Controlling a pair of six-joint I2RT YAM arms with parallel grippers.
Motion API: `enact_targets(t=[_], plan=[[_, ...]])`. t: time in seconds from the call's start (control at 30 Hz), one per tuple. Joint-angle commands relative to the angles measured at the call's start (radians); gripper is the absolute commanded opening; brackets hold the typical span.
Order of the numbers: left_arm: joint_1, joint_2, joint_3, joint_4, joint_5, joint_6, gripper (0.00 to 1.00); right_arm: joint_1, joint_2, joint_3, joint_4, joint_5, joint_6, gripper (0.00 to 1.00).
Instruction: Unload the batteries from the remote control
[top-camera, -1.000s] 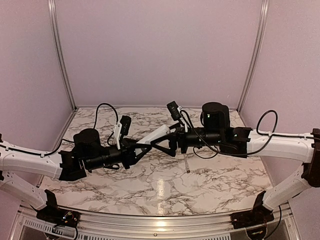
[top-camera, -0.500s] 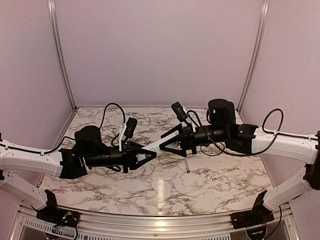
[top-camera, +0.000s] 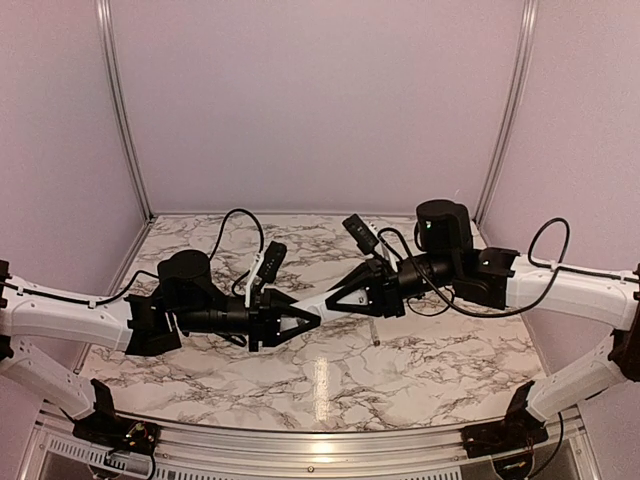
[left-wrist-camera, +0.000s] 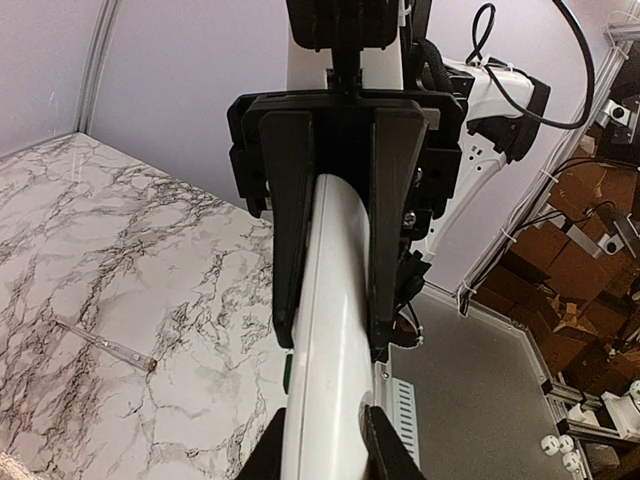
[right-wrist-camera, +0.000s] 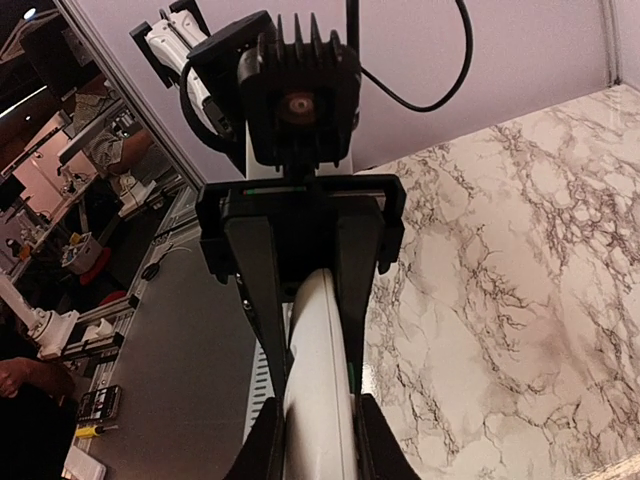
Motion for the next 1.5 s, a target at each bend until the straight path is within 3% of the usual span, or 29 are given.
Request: enact_targets(t=[0.0,0.1,0.13,0.23,0.3,0.33,0.53,0.73,0.97,1.17,1.47], plan=[[0.003,0.019,0.034,-0.009,-0.029,-0.010,0.00,0.000,-0.016,-0.009,-0.026,0.048,-0.003,0.00],[0.003,0.020,0.035,-0.009,-0.032,-0.009,0.10,-0.001,-0.029,-0.037,0.022,0.059,0.024,0.00],[0.004,0.022,0.036,-0.009,-0.032,-0.010,0.19,0.000,-0.032,-0.046,0.040,0.069,0.036,0.00],[0.005,0.022,0.032,-0.004,-0.031,-0.005,0.58,-0.001,-0.035,-0.076,0.084,0.083,0.072,0.00],[0.008,0.022,0.027,0.007,-0.031,-0.009,0.74,-0.003,-0.039,-0.099,0.132,0.097,0.109,0.00],[0.009,0.022,0.024,0.014,-0.031,-0.011,0.78,-0.007,-0.041,-0.114,0.166,0.102,0.135,0.00],[0.065,0.019,-0.022,0.132,0.034,-0.106,0.79,-0.021,-0.027,-0.209,0.416,0.124,0.328,0.00],[0.241,0.145,-0.109,0.535,0.266,-0.437,0.79,-0.021,-0.026,-0.290,0.673,0.159,0.503,0.00],[0.280,0.323,-0.091,0.896,0.400,-0.690,0.80,-0.022,0.028,-0.313,0.800,0.256,0.604,0.00],[0.280,0.317,-0.084,0.859,0.411,-0.682,0.78,-0.022,0.058,-0.273,0.759,0.318,0.604,0.00],[0.280,0.290,-0.060,0.685,0.393,-0.618,0.62,-0.022,0.159,-0.227,0.827,0.244,0.649,0.00]])
